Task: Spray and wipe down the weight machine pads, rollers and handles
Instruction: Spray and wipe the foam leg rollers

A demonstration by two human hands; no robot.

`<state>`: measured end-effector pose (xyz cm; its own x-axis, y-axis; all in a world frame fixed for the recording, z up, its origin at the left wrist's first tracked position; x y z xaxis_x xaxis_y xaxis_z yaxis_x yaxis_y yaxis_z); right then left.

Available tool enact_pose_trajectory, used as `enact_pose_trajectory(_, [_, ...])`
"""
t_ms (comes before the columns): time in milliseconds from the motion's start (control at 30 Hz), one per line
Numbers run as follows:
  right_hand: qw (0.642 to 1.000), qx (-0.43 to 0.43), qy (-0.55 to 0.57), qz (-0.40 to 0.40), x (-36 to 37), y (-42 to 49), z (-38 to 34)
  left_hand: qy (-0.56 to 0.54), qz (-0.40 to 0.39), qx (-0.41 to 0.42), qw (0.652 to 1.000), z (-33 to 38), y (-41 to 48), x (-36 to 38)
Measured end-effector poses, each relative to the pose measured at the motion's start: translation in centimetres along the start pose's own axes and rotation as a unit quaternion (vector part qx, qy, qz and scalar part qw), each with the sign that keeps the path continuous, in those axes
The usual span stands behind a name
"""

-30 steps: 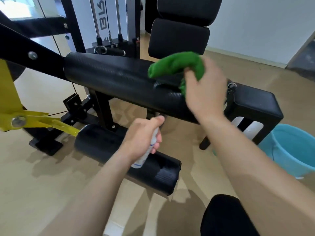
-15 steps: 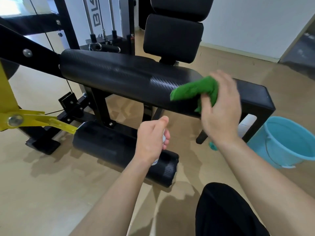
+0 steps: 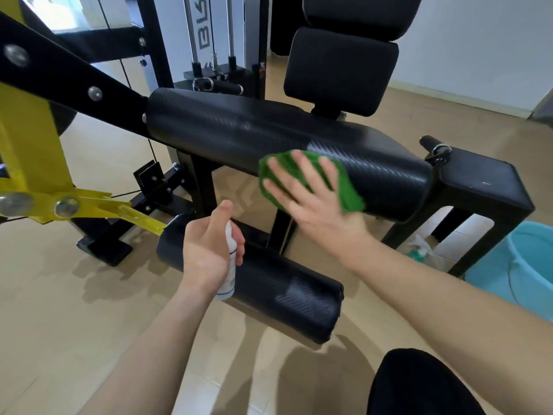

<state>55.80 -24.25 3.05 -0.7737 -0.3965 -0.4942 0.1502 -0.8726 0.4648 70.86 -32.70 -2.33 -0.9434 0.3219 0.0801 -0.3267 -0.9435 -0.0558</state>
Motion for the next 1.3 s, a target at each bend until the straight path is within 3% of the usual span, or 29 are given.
enact_pose_trajectory(167, [0.999, -0.021, -0.045, 0.012, -0.4, -3.7, 1.9, -0.023, 0.001, -0.013, 1.000, -0.8, 1.3, -0.9])
enact_pose_trajectory(433, [0.983, -0.172, -0.063, 0.021, 0.6, 15.3, -11.6, 0.001, 0.025, 0.036, 0.999, 1.6, 4.7, -5.8])
enact_pose_trajectory(667, [0.994, -0.107, -0.002, -0.007, 0.7, 24.6, -15.7, 0.019, 0.064, 0.045, 0.997, 1.4, 5.6, -9.4])
enact_pose_trajectory(767, [0.995, -0.100, -0.001, 0.014, 0.1, 21.8, -14.0, 0.001, 0.071, 0.015, 0.997, 0.1, 5.2, -9.0])
enact_pose_trajectory(867, [0.992, -0.074, 0.099, -0.026, -0.1, 15.9, -9.9, -0.008, 0.044, -0.015, 0.999, -1.2, 4.3, -6.8])
enact_pose_trajectory(1000, [0.991, -0.046, 0.122, -0.025, -2.8, 9.6, -3.5, -0.039, 0.011, -0.030, 0.999, -1.5, 4.9, -4.2])
enact_pose_trajectory(1133, [0.985, 0.032, 0.171, 0.006, -4.9, 8.0, 1.3, -0.091, 0.017, -0.054, 0.994, -1.2, 6.9, -3.2])
enact_pose_trajectory(1300, [0.982, 0.062, 0.172, 0.040, -4.3, 7.8, 2.8, -0.100, 0.007, -0.062, 0.993, -0.6, 9.0, -2.9])
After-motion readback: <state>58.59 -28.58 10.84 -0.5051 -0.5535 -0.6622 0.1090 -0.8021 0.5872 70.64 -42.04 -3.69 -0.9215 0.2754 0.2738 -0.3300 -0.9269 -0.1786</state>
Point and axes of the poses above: each hand's wrist, its own y-axis towards the middle knuckle, its own x-axis out of the palm, z = x × y, the point moved 9 cm from there along y, towards the middle knuckle, and after that the axes turned 4 degrees about -y, right-handed, at the moved point
